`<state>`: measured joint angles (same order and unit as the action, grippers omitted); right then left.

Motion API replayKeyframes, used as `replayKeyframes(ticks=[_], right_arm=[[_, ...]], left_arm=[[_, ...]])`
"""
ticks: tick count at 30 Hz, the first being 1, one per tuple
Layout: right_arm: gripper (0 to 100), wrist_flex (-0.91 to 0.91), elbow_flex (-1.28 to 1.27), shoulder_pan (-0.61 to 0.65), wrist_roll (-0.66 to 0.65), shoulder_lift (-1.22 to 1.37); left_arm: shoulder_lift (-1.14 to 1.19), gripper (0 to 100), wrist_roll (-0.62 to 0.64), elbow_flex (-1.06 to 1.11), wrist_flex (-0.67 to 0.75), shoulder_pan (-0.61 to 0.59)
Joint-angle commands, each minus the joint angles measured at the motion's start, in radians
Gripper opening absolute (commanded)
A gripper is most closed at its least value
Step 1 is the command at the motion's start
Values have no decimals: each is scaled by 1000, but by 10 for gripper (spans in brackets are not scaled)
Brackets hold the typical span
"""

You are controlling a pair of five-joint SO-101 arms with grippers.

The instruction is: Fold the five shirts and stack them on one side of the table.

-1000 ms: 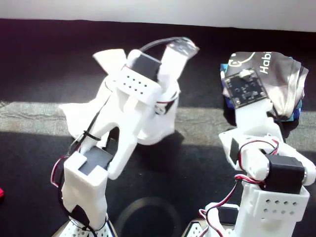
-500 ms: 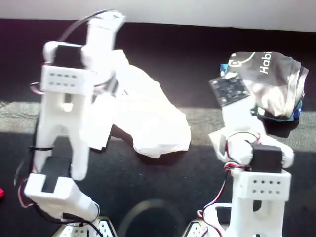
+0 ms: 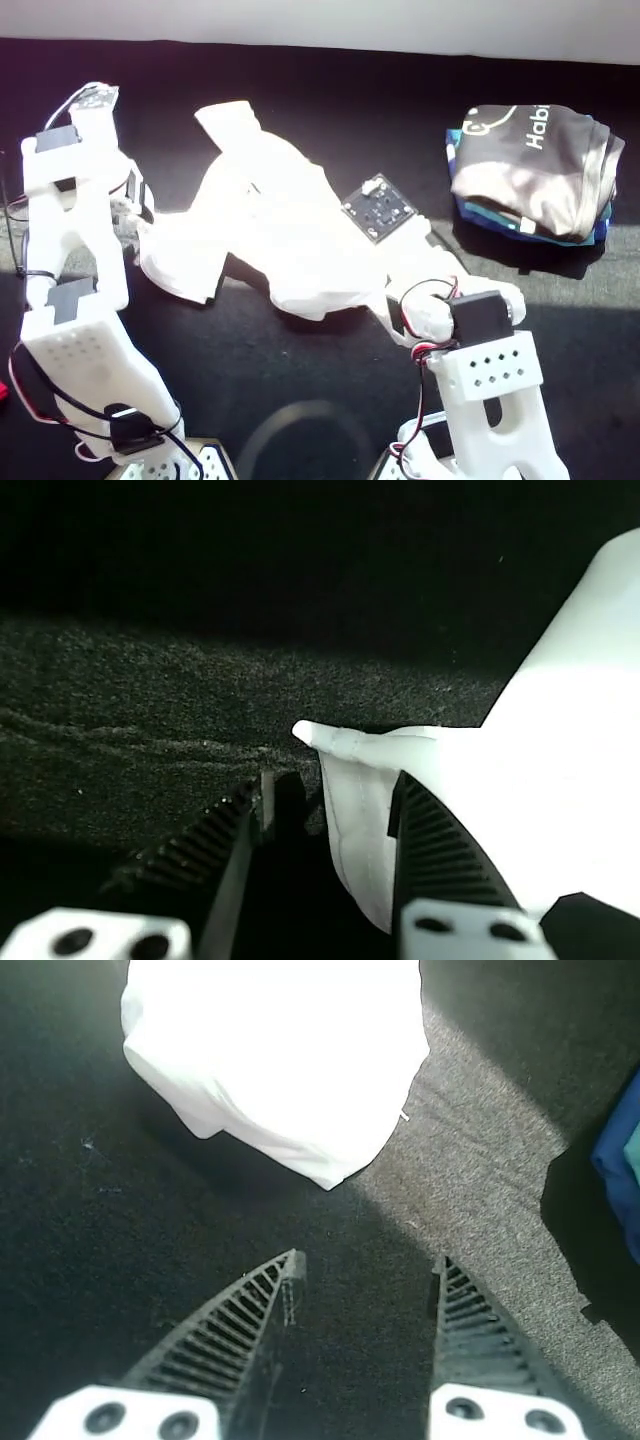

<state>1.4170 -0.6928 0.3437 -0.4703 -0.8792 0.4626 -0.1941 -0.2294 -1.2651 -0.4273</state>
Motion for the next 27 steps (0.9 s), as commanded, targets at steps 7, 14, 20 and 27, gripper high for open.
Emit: replayKeyframes(ticks=[7,14,20,27], right_arm=[[201,-8,-117,8,0,-7],[201,-7,-117,4,-2,-7],[201,-13,-116,4,-2,-5],[201,-54,-119,8,25,-4]], left_arm=[[77,196,55,-140,9,42],[220,196,55,-196,9,42],[259,193,55,-196,9,64],[259,8,38,-216,8,119]])
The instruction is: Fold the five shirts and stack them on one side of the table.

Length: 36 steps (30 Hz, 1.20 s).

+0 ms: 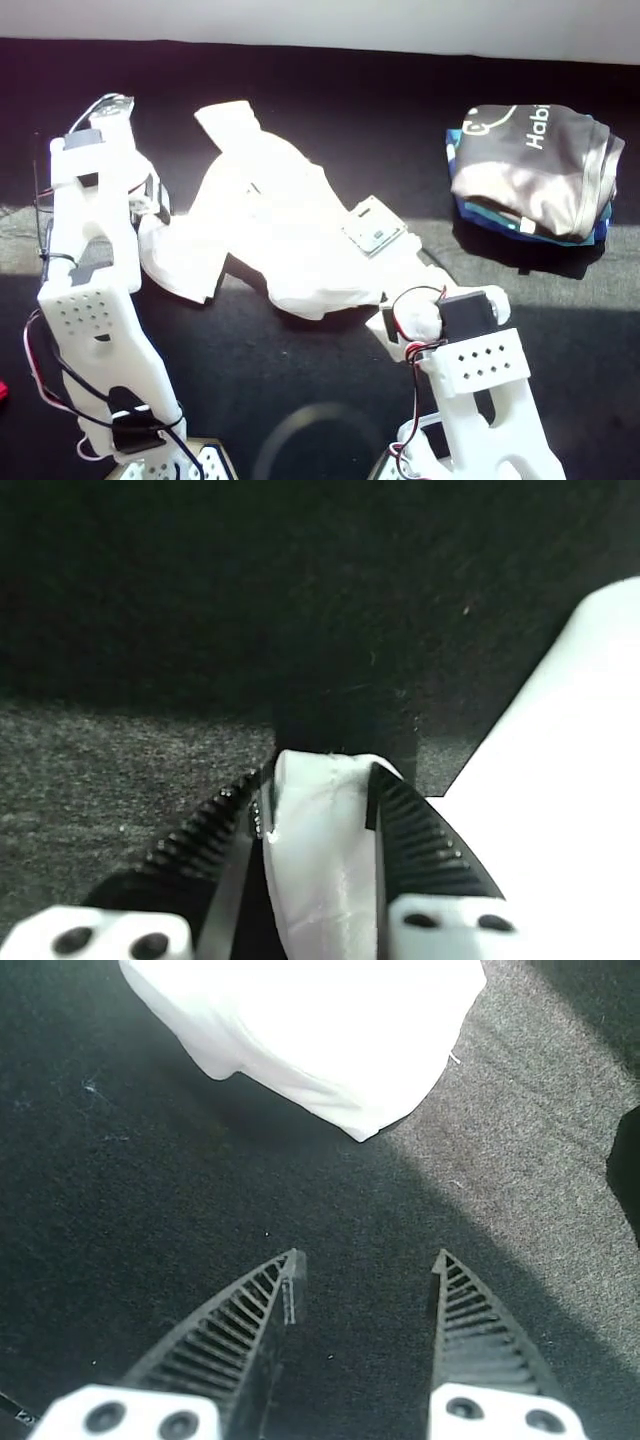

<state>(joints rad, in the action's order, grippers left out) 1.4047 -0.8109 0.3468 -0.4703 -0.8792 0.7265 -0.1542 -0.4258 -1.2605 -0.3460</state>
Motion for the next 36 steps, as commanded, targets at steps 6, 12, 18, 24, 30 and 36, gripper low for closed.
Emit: replayKeyframes(ticks=[6,12,18,24,30,36], right_arm=[[204,-127,21,70,282,193],[205,-119,147,349,203,522],[205,-367,274,277,180,825],[205,-487,527,76,181,1047],[205,-415,723,2,198,1139],[205,-111,866,33,334,1139]], left_arm=[[-59,9,-2,-85,-103,25],[-174,10,-2,-251,-262,5],[-203,10,-3,-292,-327,2],[-208,10,-6,-294,-368,-41],[-268,10,-8,-292,-361,-110],[-283,10,-9,-292,-359,-110]])
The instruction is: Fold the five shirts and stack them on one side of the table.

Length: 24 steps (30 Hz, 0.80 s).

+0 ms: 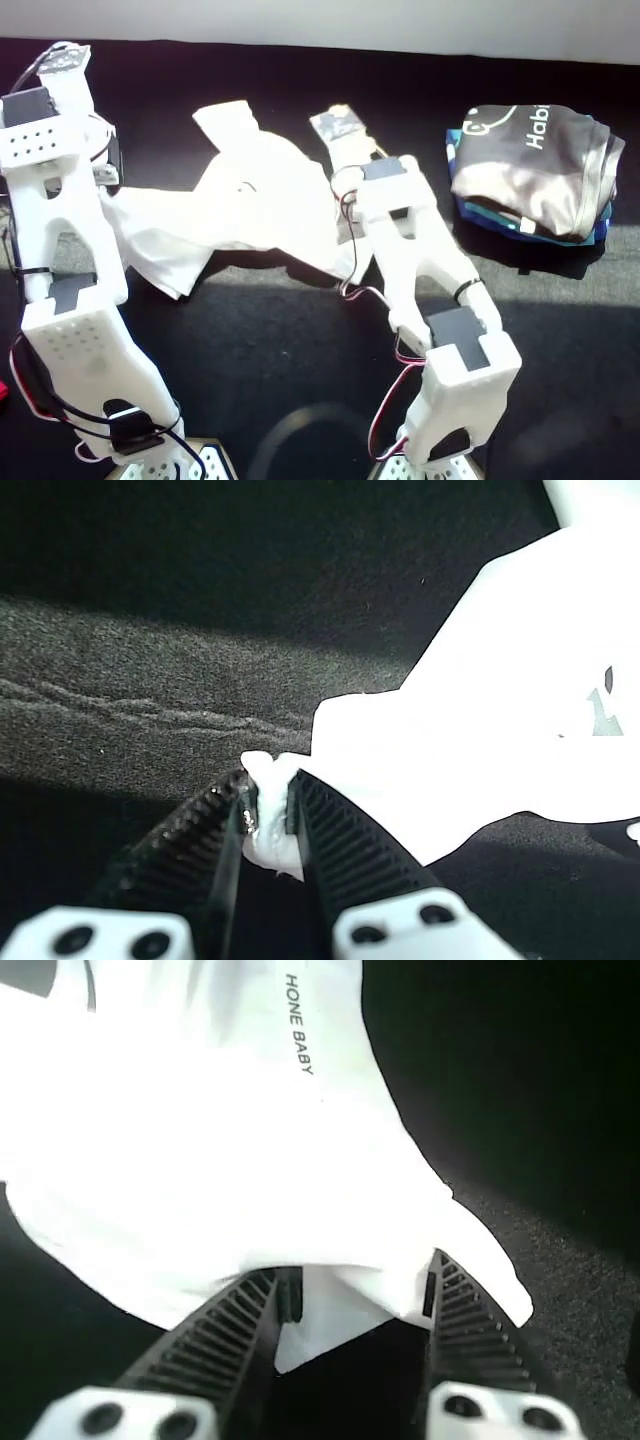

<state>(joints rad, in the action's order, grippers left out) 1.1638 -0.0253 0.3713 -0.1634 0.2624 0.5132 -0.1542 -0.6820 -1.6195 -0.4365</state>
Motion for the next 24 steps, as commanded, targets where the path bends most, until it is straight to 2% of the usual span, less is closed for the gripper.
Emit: replayKeyframes(ticks=[1,8,13,17,21,24], right_arm=[[205,171,90,22,29,-2],[204,326,84,160,31,-2],[204,341,77,220,28,13],[203,369,85,229,26,13],[203,397,74,255,-55,4],[203,360,56,232,-66,31]], left_arm=[[-70,10,-9,-36,0,-18],[-68,10,-9,-35,2,-10],[-68,10,-9,-35,2,-12],[-68,10,-9,-35,2,-12],[-68,10,-9,-35,2,-13],[-68,10,-9,-35,2,-13]])
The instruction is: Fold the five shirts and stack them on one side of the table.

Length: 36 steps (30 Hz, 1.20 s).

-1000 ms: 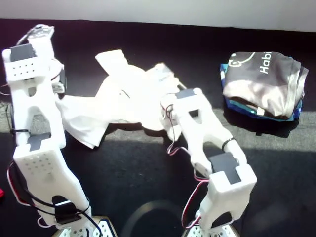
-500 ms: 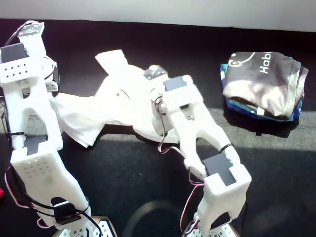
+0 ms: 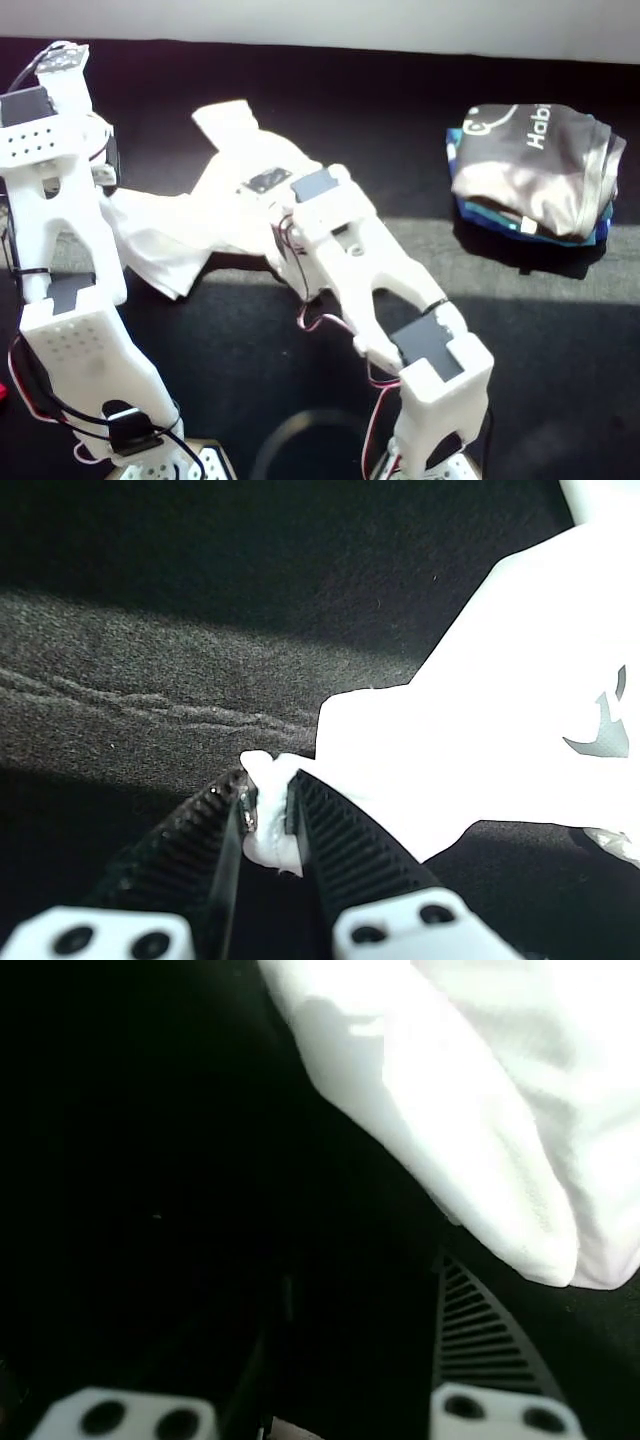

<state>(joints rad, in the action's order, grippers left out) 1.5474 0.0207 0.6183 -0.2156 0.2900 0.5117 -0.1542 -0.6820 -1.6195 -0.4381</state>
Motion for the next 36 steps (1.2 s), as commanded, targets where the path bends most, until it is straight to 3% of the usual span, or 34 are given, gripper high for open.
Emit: replayKeyframes(ticks=[1,12,20,28,36], right_arm=[[203,-48,7,-31,-14,16],[203,-271,13,-134,-11,199],[203,-252,22,-143,-14,200],[203,-275,203,-309,-17,179],[203,-274,260,-312,-12,179]], left_arm=[[-67,10,-9,-35,2,-12],[-68,10,-9,-35,2,-15],[-68,10,-9,-35,2,-15],[-68,10,-9,-35,2,-13],[-68,10,-9,-35,2,-13]])
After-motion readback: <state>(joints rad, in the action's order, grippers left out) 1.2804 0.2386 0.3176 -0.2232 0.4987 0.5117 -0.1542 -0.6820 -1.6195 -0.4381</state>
